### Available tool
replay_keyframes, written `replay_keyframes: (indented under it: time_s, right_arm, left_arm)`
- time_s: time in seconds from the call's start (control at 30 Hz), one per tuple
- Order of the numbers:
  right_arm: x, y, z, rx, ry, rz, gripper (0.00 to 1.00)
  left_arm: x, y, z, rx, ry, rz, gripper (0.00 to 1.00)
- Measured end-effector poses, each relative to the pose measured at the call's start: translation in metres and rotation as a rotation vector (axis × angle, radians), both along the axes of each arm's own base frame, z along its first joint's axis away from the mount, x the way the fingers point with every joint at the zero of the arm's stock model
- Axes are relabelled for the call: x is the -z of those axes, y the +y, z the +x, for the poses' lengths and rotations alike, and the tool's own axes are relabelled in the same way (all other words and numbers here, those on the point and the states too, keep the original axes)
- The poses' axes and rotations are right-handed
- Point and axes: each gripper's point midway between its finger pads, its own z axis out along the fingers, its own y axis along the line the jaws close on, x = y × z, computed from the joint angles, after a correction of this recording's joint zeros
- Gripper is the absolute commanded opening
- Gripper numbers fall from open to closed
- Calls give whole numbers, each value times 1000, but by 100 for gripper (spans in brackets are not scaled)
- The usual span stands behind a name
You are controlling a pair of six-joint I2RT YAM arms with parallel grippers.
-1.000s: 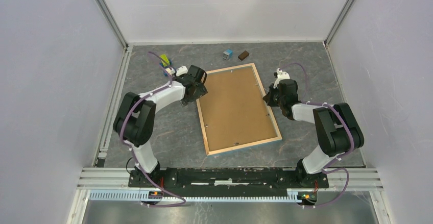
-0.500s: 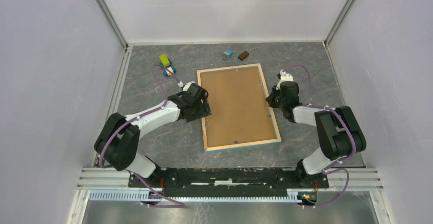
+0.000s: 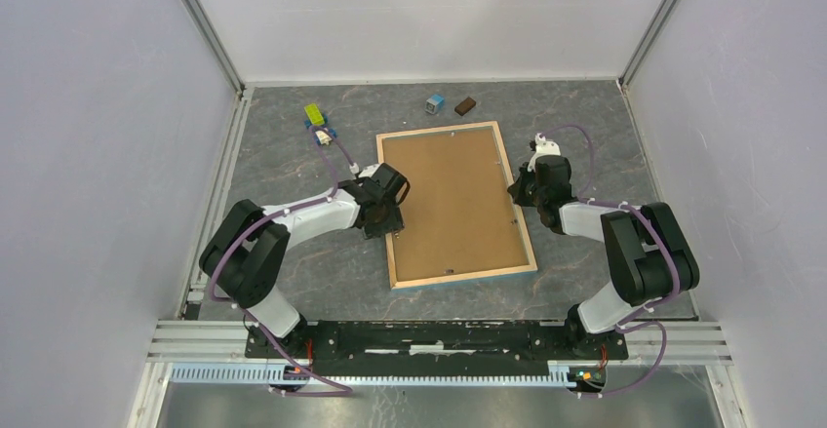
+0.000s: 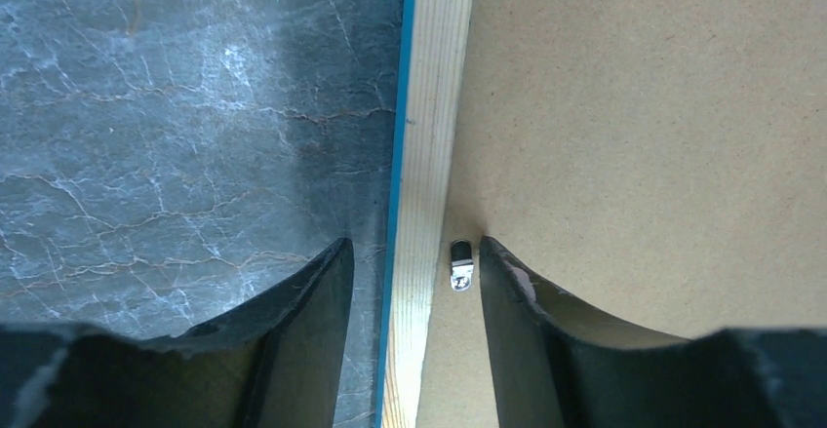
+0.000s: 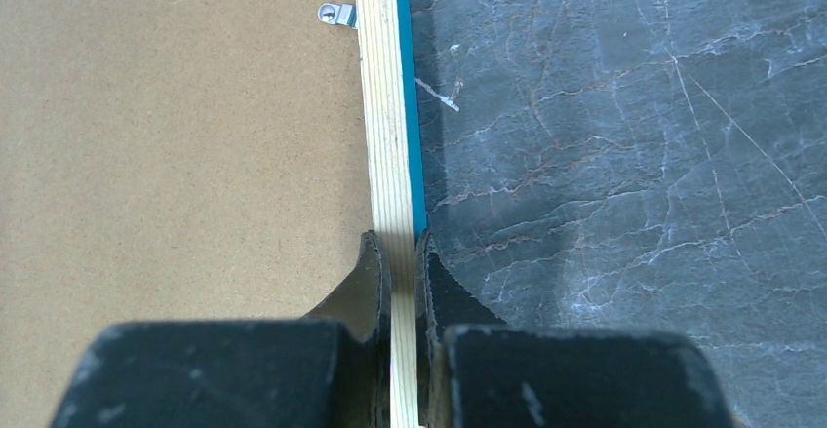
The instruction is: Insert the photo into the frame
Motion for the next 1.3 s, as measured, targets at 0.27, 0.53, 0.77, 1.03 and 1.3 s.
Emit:
replay_keyframes:
  time_s: [0.27, 0.53, 0.77, 1.03, 1.3]
  right_arm:
    - [0, 0, 0, -2, 0, 1, 0]
    - [0, 0, 0, -3, 2, 5, 0]
    - [1, 0, 0, -6, 4, 10, 0]
    - [1, 0, 0, -7, 5, 15, 0]
    - [1, 1, 0, -11, 8, 23, 0]
  left_arm:
    - [-1, -1, 1, -39, -9, 6, 30]
    - [-1, 0, 0, -97, -1, -1, 16]
    - [-1, 1, 0, -113, -5, 1, 13]
    - [-2, 1, 0, -112, 9, 15, 44]
    - [-1, 9, -7, -118, 37, 47, 60]
